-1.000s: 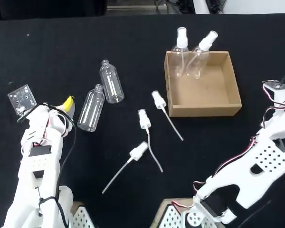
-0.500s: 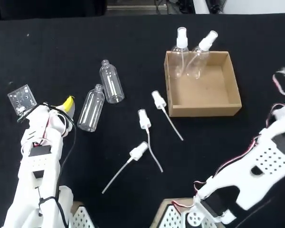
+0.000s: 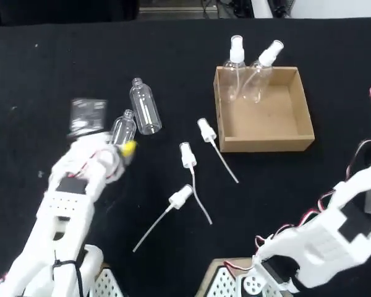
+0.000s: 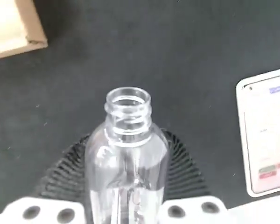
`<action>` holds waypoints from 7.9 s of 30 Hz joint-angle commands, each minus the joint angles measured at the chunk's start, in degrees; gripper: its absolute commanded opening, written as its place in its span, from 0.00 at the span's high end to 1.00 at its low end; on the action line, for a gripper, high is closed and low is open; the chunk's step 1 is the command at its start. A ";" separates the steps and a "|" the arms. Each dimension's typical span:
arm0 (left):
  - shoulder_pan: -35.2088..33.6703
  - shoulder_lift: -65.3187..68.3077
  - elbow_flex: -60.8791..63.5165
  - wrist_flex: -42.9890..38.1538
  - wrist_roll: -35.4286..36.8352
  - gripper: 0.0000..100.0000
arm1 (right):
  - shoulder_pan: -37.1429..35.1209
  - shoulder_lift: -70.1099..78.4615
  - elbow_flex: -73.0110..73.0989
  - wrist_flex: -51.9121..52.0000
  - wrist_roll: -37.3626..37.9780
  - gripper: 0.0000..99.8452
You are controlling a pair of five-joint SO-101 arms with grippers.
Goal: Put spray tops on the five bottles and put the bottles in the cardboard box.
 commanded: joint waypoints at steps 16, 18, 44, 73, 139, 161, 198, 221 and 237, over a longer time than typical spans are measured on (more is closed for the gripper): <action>31.43 10.29 -15.34 22.86 -8.88 0.73 | -4.84 -44.18 51.30 -26.46 -0.97 0.99; 32.40 16.79 -18.42 22.86 -8.88 0.73 | -5.71 -46.64 53.05 -26.29 -0.97 0.99; 36.79 35.87 -32.22 31.38 -8.79 0.97 | -10.81 -48.75 57.27 -26.20 -1.58 0.99; 6.29 -24.35 -17.71 14.24 2.11 0.97 | -66.11 -78.90 85.14 -58.11 -37.63 0.99; 30.02 -6.86 -23.25 -14.07 13.80 0.97 | -76.57 -97.98 114.68 -81.58 -38.68 0.99; 24.57 -27.25 -14.64 -1.41 12.13 0.75 | -76.48 -97.98 117.76 -81.76 -38.33 0.99; 15.87 -2.02 -30.37 2.46 6.07 0.75 | -76.31 -97.98 118.55 -82.20 -38.24 0.99; 20.09 -1.85 -29.32 1.49 6.07 0.75 | -76.31 -98.07 118.55 -82.20 -38.15 0.99; 17.98 -2.55 -20.70 1.58 -0.26 0.75 | -76.31 -98.07 118.64 -82.11 -38.15 0.99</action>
